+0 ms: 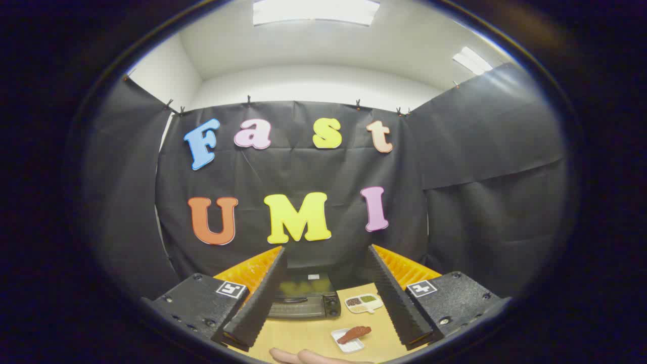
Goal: Open the toaster oven, put the food inside, and close the toaster oven door.
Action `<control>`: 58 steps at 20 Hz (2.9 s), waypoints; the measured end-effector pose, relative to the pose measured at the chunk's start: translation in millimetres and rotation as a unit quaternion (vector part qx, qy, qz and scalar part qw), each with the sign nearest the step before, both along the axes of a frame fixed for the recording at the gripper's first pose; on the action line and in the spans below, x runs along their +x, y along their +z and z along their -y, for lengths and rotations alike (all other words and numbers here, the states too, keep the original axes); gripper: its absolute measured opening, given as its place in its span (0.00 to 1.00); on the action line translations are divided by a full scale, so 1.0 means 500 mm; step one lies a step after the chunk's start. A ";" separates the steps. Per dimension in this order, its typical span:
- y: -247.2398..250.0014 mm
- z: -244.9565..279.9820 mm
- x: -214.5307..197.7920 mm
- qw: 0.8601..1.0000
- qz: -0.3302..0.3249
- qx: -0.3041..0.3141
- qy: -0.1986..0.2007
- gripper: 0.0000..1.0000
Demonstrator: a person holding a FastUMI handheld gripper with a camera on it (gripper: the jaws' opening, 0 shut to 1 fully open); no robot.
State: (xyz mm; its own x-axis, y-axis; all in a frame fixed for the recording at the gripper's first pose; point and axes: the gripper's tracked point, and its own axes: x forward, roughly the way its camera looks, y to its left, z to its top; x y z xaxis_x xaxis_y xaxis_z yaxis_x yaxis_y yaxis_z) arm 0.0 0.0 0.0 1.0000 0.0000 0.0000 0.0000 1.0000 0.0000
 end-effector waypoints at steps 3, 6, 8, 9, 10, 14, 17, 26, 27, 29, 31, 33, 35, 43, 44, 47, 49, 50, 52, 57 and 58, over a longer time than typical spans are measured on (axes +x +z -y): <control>0.005 0.007 -0.007 1.000 0.006 0.001 0.002 1.00; 0.009 0.019 -0.010 1.000 0.013 0.002 0.001 1.00; 0.008 0.021 -0.011 1.000 0.012 0.003 0.003 1.00; 0.007 0.023 -0.011 1.000 0.012 0.003 0.003 1.00; 0.005 0.024 -0.011 1.000 0.012 0.002 0.003 1.00; 0.006 0.030 -0.011 1.000 0.012 0.002 0.003 1.00; 0.007 0.029 -0.007 1.000 0.016 -0.002 0.003 1.00; -0.134 -0.043 0.148 0.998 -0.046 -0.016 0.030 1.00; -0.164 -0.057 0.178 0.997 -0.062 -0.019 0.035 1.00; -0.224 -0.081 0.244 0.995 -0.090 -0.022 0.039 1.00; -0.289 -0.100 0.310 0.992 -0.116 -0.021 0.039 1.00; -0.361 -0.129 0.374 0.988 -0.147 -0.019 0.046 1.00; -0.435 -0.153 0.431 0.982 -0.181 -0.020 0.049 1.00; -0.673 -0.233 0.554 0.952 -0.298 -0.013 0.067 1.00; -0.686 -0.248 0.561 0.950 -0.302 -0.009 0.075 1.00; -0.710 -0.262 0.571 0.948 -0.311 -0.016 0.072 1.00; -0.721 -0.262 0.575 0.948 -0.311 -0.027 0.063 1.00; -0.727 -0.264 0.579 0.948 -0.312 -0.032 0.061 1.00; -0.731 -0.266 0.584 0.948 -0.313 -0.036 0.055 1.00; -0.729 -0.268 0.576 0.951 -0.301 -0.039 0.048 1.00; -0.731 -0.268 0.572 0.953 -0.297 -0.041 0.048 1.00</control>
State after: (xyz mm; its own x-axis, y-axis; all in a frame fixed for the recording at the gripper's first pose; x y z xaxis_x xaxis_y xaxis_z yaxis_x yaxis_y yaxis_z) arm 286.0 134.1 -365.3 0.8188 0.0672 -0.5702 -0.1160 0.9920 -0.0497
